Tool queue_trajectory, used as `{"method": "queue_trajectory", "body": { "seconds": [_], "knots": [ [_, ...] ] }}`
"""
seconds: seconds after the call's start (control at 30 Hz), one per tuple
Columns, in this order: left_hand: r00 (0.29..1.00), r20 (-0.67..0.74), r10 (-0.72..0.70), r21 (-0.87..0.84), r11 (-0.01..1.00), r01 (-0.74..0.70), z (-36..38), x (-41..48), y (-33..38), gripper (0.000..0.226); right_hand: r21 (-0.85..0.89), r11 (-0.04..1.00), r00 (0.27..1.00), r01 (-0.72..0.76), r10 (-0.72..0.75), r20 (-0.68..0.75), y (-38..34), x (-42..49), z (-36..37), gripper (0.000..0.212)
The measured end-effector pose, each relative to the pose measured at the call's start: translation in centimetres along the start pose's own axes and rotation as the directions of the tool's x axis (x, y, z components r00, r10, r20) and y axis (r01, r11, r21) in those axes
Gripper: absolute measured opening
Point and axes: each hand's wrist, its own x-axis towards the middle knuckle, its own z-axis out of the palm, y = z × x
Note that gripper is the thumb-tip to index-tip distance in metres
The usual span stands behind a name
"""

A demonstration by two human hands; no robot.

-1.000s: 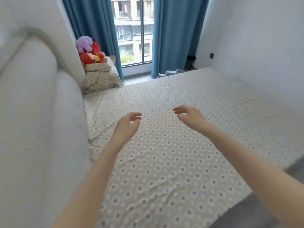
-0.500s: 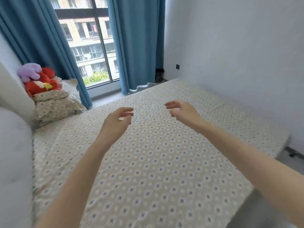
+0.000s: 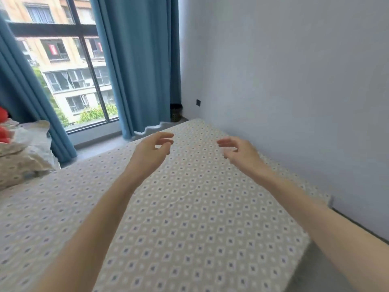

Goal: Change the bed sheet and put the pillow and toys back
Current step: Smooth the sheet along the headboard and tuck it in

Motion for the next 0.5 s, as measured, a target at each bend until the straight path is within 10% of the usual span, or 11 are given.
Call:
{"method": "queue_trajectory", "body": {
  "seconds": [0.5],
  "knots": [
    [0.934, 0.234, 0.269, -0.191, 0.955, -0.227, 14.2, 9.5, 14.0, 0.028, -0.040, 0.999, 0.927, -0.021, 0.004, -0.376, 4.0, 1.4, -18.7, 0.026]
  ]
}}
